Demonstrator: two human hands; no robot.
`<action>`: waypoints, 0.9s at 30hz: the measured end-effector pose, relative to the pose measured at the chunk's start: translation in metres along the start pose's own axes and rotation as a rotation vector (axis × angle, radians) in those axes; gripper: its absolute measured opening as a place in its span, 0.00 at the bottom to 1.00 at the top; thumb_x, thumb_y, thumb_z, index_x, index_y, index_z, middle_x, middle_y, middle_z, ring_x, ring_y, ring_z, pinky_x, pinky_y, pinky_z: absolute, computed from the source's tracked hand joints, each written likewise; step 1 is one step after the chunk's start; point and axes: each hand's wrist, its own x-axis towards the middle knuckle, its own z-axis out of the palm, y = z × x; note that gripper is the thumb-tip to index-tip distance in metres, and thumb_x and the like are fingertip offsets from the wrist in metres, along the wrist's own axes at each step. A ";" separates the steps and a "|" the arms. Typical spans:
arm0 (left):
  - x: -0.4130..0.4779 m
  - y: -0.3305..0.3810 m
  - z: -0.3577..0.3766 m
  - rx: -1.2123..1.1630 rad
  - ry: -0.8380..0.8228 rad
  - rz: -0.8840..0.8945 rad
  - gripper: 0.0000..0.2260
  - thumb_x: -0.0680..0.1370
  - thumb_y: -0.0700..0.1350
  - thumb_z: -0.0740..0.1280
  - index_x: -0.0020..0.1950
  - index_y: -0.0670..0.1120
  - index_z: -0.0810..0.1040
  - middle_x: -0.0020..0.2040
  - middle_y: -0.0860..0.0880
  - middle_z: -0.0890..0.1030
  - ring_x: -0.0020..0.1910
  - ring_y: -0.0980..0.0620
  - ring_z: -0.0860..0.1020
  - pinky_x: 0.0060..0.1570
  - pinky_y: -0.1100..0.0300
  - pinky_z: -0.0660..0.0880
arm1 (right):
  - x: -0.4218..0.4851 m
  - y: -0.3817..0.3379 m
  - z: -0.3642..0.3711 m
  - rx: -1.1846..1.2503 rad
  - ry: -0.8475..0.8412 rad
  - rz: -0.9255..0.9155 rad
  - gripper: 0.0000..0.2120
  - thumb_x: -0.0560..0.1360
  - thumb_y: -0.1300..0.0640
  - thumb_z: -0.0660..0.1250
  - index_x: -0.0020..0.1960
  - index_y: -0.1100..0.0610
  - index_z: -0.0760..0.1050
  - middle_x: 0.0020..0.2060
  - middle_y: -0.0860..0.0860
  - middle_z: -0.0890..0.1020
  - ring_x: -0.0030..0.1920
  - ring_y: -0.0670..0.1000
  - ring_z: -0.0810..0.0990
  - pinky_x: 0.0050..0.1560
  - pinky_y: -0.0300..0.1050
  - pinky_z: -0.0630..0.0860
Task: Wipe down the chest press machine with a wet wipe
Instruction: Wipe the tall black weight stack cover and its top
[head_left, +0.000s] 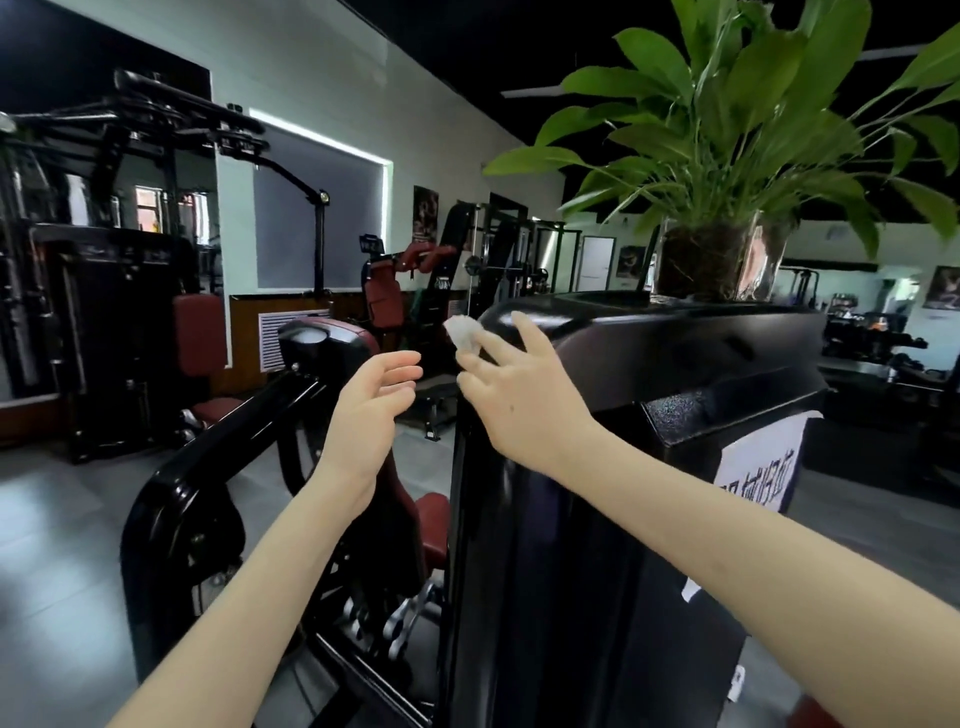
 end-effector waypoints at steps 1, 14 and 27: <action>-0.003 -0.001 0.001 0.007 0.008 -0.004 0.18 0.76 0.32 0.59 0.54 0.55 0.76 0.56 0.51 0.79 0.58 0.54 0.75 0.63 0.54 0.70 | -0.008 -0.006 0.002 -0.061 -0.057 -0.096 0.11 0.71 0.55 0.64 0.50 0.56 0.82 0.57 0.54 0.81 0.66 0.57 0.73 0.70 0.65 0.55; -0.020 0.022 0.051 0.245 -0.001 0.246 0.17 0.78 0.38 0.61 0.65 0.54 0.74 0.62 0.63 0.74 0.64 0.63 0.69 0.66 0.64 0.63 | -0.116 0.020 0.062 0.414 0.434 0.353 0.21 0.77 0.67 0.57 0.69 0.61 0.67 0.69 0.55 0.71 0.70 0.54 0.69 0.73 0.57 0.57; 0.011 0.031 0.115 0.428 0.042 0.429 0.18 0.80 0.53 0.51 0.65 0.52 0.74 0.65 0.57 0.75 0.68 0.60 0.67 0.70 0.56 0.62 | -0.096 -0.006 0.051 0.564 0.375 0.355 0.25 0.81 0.49 0.52 0.76 0.55 0.55 0.76 0.50 0.55 0.76 0.55 0.51 0.72 0.65 0.49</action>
